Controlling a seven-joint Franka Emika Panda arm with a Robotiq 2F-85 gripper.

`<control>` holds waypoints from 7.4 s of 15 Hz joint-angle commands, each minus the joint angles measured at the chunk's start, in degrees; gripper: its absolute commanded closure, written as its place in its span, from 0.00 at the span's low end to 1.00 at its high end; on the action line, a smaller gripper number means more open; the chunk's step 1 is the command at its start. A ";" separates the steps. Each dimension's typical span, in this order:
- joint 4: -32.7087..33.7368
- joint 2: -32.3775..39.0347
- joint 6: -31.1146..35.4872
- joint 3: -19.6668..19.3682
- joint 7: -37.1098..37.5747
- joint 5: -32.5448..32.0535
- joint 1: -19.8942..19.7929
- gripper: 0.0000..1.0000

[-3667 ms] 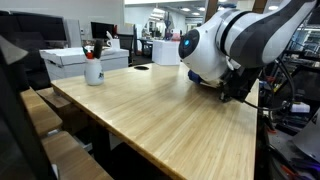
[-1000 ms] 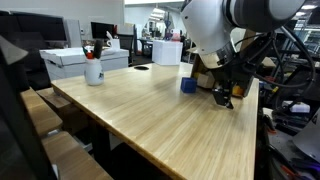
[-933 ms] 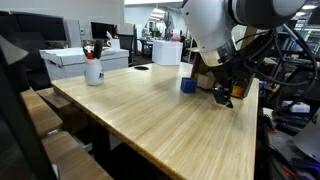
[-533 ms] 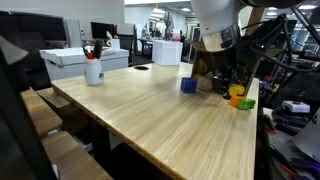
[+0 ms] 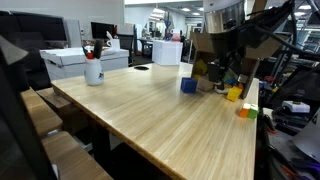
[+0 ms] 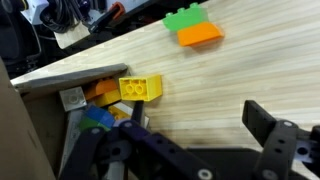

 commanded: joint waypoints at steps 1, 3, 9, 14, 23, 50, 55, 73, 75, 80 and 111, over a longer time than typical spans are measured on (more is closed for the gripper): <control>-1.04 -1.55 2.31 0.36 -1.96 0.02 -0.71 0.00; -0.82 -1.76 2.50 0.40 -1.70 -0.54 -0.81 0.00; 0.31 -4.36 1.92 0.57 -0.07 -5.40 -1.52 0.00; 1.05 -7.30 1.91 0.94 0.68 -8.97 -2.27 0.00; 0.80 -13.03 1.31 1.35 3.11 -14.53 -4.49 0.00; -6.54 -10.44 3.59 -4.27 0.33 -15.67 -11.29 0.00; -8.87 -10.48 5.03 -2.98 0.58 -21.67 -11.28 0.30; -9.46 -0.41 -11.24 2.35 38.47 -52.71 -6.87 0.92; -8.60 1.98 -15.03 2.13 41.63 -53.52 -5.20 0.92; -6.32 5.73 -21.95 1.97 44.94 -54.64 -2.62 0.94; 9.19 29.54 -60.59 -0.67 65.52 -75.30 2.05 0.95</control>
